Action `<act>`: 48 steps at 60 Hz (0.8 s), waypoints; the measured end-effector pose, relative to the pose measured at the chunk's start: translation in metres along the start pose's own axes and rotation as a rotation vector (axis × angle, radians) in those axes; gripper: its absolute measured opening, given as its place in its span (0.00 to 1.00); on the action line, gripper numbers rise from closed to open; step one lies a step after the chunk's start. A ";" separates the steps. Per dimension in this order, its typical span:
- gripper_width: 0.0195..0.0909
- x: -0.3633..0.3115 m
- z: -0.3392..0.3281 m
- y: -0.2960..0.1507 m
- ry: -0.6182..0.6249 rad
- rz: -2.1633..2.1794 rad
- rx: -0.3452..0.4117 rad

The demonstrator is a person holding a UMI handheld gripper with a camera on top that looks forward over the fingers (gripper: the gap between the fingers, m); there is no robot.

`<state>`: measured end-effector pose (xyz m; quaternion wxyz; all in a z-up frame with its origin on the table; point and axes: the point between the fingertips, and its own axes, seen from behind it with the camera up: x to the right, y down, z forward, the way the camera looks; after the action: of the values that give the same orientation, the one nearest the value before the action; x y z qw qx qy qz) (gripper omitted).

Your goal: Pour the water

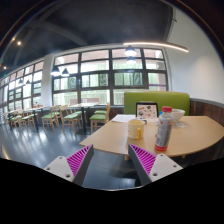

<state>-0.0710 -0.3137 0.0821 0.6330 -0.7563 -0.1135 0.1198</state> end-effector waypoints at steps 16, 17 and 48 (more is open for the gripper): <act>0.85 0.075 -0.003 -0.014 0.094 -0.119 0.083; 0.85 0.073 0.001 -0.012 0.111 -0.124 0.102; 0.69 0.222 0.129 -0.031 0.298 0.019 0.222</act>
<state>0.0964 -0.1165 0.0824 0.7212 -0.6923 0.0024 0.0242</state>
